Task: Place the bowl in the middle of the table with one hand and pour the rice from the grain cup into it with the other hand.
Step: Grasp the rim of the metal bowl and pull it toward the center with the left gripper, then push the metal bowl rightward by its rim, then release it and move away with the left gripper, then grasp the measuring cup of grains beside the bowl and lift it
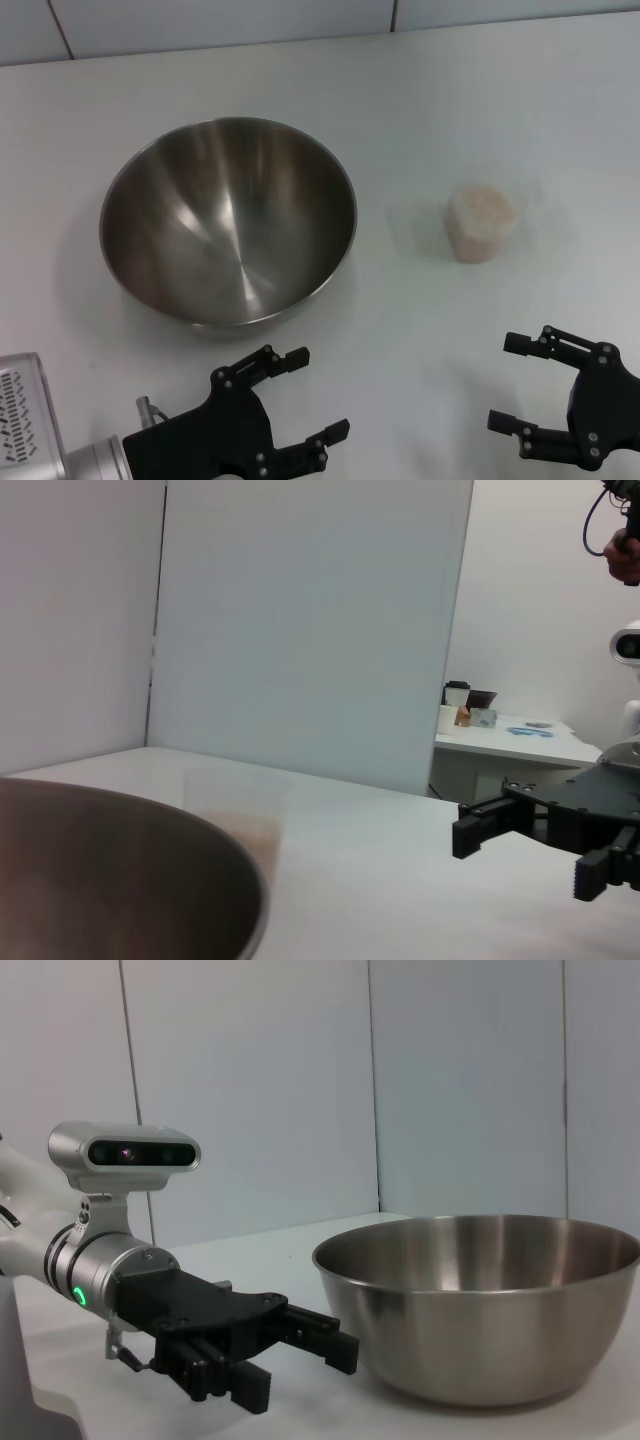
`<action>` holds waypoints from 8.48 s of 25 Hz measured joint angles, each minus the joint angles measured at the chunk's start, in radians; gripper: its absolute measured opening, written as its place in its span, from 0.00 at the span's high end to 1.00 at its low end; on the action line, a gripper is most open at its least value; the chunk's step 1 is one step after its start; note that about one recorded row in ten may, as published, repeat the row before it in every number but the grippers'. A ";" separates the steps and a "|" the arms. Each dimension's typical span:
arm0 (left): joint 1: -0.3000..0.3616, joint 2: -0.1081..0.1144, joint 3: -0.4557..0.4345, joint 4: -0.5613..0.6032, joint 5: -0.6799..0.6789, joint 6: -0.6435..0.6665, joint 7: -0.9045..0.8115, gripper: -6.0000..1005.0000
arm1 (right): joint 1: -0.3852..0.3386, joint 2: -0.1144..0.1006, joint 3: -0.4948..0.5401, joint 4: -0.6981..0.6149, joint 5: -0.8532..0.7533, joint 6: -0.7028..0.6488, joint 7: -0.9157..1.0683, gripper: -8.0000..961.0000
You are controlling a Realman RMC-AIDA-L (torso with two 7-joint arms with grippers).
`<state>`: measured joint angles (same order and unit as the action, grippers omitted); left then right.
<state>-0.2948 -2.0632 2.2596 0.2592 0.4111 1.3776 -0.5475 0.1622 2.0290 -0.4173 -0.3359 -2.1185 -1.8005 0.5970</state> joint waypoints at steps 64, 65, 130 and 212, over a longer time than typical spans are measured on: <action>0.030 -0.006 -0.801 1.121 1.855 -0.396 -1.863 0.19 | 0.010 0.022 0.011 -0.012 0.008 0.001 0.007 0.16; 0.025 -0.006 -0.802 1.110 1.856 -0.398 -1.864 0.19 | 0.010 0.022 0.011 -0.012 0.008 0.001 0.008 0.16; -0.495 -0.002 -1.143 0.604 1.734 -0.243 -1.713 0.95 | 0.046 0.022 0.000 -0.014 -0.017 0.009 0.044 0.16; 0.154 0.002 -0.939 0.864 1.171 -0.195 -0.772 0.27 | 0.150 0.052 0.746 0.260 -0.025 0.517 -0.200 0.15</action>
<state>-0.1410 -2.0613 1.3208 1.1230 1.5821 1.1825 -1.3194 0.3120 2.0814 0.3290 -0.0761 -2.1434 -1.2837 0.3972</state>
